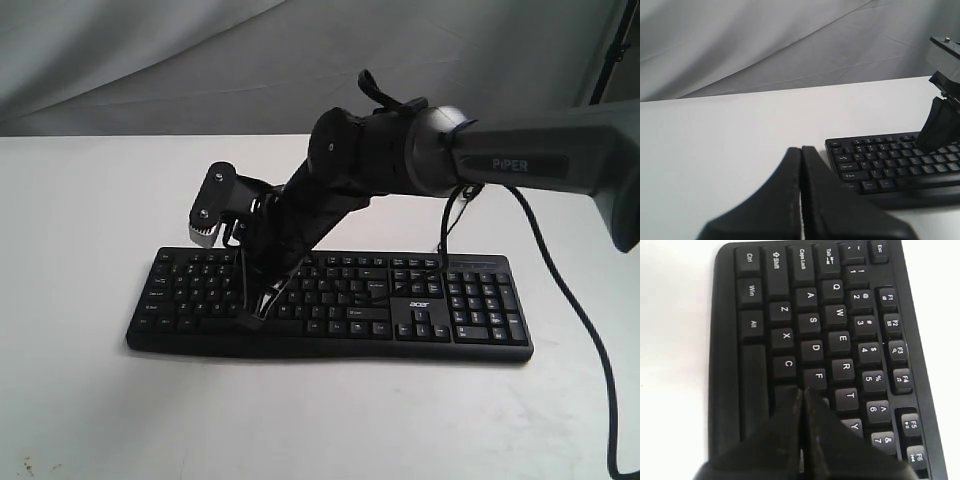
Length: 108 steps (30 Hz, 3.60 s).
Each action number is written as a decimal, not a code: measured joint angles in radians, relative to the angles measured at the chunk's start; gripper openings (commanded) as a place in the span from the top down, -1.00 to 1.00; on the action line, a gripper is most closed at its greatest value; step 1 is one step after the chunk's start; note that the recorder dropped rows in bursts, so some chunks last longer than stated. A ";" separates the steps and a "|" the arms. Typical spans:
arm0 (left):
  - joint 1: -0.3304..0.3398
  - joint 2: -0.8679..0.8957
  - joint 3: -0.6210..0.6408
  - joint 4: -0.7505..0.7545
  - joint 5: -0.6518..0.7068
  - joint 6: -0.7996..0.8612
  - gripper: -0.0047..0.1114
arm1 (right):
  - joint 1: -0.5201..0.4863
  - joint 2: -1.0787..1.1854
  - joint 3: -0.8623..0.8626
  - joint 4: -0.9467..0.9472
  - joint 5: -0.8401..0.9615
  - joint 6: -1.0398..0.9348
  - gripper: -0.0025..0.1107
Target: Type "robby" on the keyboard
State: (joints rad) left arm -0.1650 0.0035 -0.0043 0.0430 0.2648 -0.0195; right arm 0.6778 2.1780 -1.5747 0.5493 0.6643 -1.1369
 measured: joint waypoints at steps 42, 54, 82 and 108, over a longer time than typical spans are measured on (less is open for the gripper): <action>0.000 0.000 0.000 0.000 0.000 0.000 0.92 | -0.006 0.047 0.000 0.001 0.011 0.010 0.96; 0.000 0.000 0.000 0.000 0.000 0.000 0.92 | -0.007 0.046 0.000 0.017 0.003 -0.004 0.96; 0.000 0.000 0.000 0.000 0.000 0.000 0.92 | -0.081 0.149 -0.212 -0.005 0.147 0.007 0.96; 0.000 0.000 0.000 0.000 0.000 0.000 0.92 | -0.081 0.171 -0.212 -0.003 0.160 -0.007 0.96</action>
State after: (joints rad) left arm -0.1650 0.0035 -0.0043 0.0430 0.2648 -0.0195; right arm 0.5964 2.3489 -1.7865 0.5464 0.8244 -1.1435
